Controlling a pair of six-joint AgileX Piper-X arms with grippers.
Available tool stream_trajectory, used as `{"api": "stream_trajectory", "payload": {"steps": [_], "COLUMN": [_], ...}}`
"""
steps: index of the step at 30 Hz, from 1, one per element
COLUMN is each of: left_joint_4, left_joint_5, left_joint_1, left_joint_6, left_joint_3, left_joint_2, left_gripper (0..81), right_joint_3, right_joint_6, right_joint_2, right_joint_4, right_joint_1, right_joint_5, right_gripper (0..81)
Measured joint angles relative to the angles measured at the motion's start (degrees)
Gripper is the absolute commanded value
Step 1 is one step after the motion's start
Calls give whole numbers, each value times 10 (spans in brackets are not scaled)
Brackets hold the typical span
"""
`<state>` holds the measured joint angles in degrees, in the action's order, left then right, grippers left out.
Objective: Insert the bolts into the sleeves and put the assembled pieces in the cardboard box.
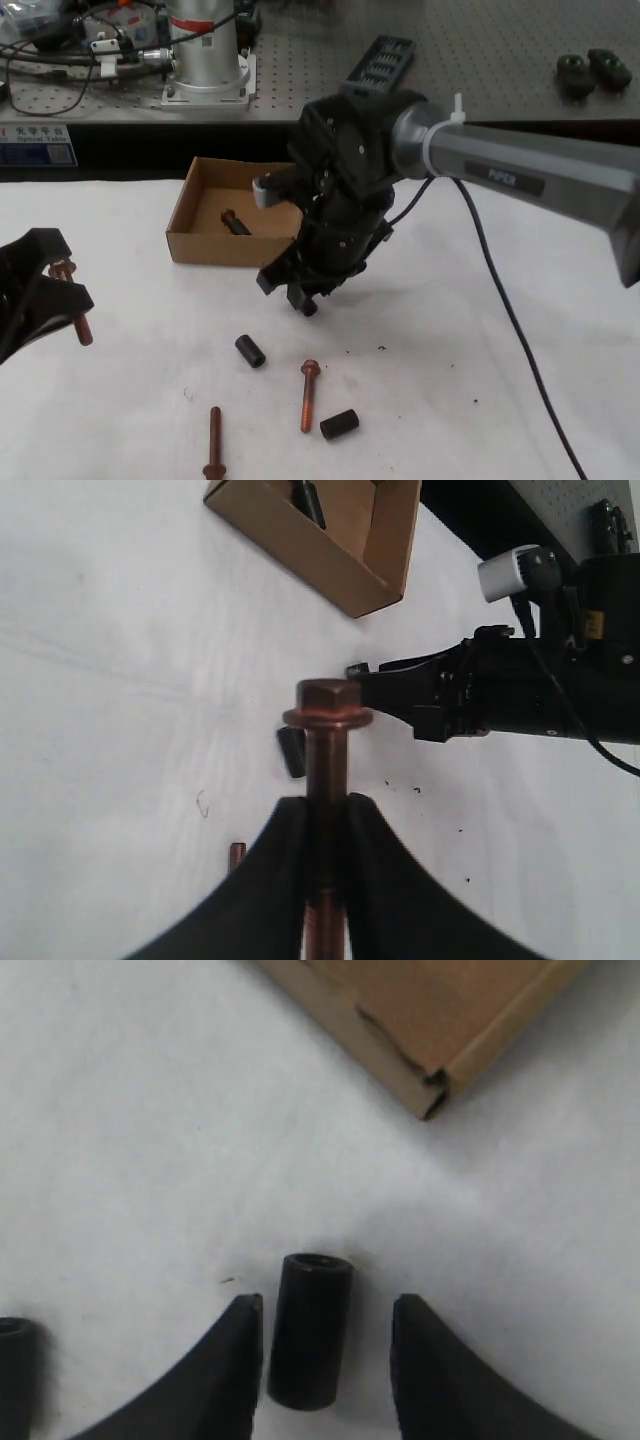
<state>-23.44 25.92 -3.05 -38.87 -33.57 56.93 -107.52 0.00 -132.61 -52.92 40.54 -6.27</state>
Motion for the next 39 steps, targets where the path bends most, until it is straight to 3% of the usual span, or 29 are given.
{"api": "stream_trajectory", "payload": {"steps": [5, 7, 11, 17, 21, 26, 32, 39], "left_joint_4": [0, 0, 0, 1, 5, 56, 167, 404], "left_joint_5": [0, 0, 0, 0, 0, 0, 23, 76], "left_joint_1": [0, 0, 0, 0, 0, 0, 0, -3], "left_joint_6": [0, 0, 0, 0, 0, -7, -57, -141], "left_joint_3": [0, 0, 0, 2, 2, 2, 2, -4], "left_joint_2": [-9, -19, -21, -21, -21, -21, 10, 114], "left_gripper": [6, 6, 6, 6, 6, 6, 6, 6], "right_joint_3": [-5, -7, -8, -15, -10, 23, 137, 381], "right_joint_6": [0, -4, -7, -8, -8, -55, -79, -86], "right_joint_2": [-10, -11, -13, -9, 12, 103, 268, 409], "right_joint_4": [-2, -6, -11, -35, -60, -15, 95, 283], "right_joint_1": [3, 6, 14, 20, 18, 0, -56, -97], "right_joint_5": [2, 13, 48, 76, 50, -27, -158, -320], "right_gripper": [281, 223, 18, 49, 49, 49, 51, 51]}}
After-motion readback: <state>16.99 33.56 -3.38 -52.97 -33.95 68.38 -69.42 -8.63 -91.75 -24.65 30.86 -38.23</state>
